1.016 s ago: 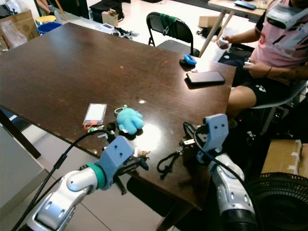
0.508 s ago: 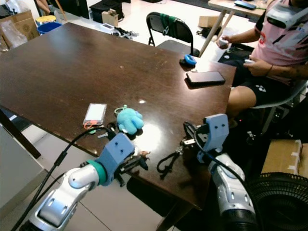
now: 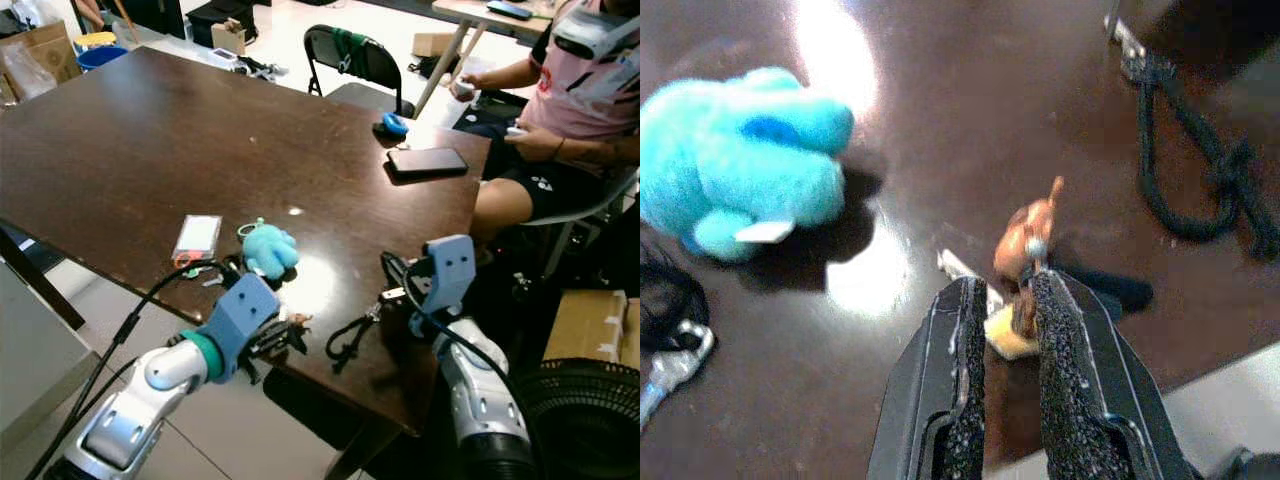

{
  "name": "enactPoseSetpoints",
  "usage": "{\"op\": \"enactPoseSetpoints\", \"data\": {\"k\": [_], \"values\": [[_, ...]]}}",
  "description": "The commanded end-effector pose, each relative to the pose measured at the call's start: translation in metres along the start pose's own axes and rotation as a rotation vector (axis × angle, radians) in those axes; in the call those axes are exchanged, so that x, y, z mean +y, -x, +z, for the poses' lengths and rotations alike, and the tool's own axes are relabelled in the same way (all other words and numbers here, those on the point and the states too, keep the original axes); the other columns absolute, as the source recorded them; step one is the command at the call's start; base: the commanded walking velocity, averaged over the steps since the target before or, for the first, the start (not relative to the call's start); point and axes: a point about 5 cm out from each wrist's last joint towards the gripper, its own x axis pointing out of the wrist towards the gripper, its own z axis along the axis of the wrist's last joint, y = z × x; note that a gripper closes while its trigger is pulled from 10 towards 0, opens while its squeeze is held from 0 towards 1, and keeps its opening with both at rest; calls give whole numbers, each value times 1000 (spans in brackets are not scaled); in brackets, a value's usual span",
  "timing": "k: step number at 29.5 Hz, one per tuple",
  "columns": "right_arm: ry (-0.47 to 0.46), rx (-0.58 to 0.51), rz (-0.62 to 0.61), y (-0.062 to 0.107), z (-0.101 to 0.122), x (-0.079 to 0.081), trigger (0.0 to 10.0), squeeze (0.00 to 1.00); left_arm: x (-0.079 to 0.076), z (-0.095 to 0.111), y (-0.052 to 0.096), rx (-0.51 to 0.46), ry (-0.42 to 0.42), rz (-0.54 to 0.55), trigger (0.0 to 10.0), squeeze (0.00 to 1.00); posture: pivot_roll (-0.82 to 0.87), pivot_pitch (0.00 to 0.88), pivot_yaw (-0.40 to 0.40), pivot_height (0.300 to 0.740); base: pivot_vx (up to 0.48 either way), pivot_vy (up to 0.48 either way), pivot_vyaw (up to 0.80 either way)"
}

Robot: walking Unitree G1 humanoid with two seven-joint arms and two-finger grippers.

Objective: Hang keys on a hook

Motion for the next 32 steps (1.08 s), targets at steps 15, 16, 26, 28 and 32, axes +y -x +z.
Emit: {"op": "enactPoseSetpoints", "data": {"k": [15, 16, 26, 28, 32], "values": [[0, 11, -6, 3, -3, -3, 10000, 0, -7, -7, 4, 22, 15, -35, 10000, 0, 43, 180, 75, 740, 0, 0, 0], [0, 11, -6, 3, -3, -3, 10000, 0, -7, -7, 4, 22, 15, -35, 10000, 0, 43, 180, 75, 740, 0, 0, 0], [3, 12, -9, 3, -3, -4, 10000, 0, -9, -8, 4, 24, 21, -45, 10000, 0, 42, 181, 76, 740, 0, 0, 0], [3, 11, -10, 3, -3, -4, 10000, 0, -10, -10, 4, 29, 23, -47, 10000, 0, 43, 181, 76, 740, 0, 0, 0], [4, 11, -9, 3, -2, -4, 10000, 0, -9, -10, 3, 31, 30, -39, 9098, 0, 42, 183, 75, 740, 0, 0, 0]]}}
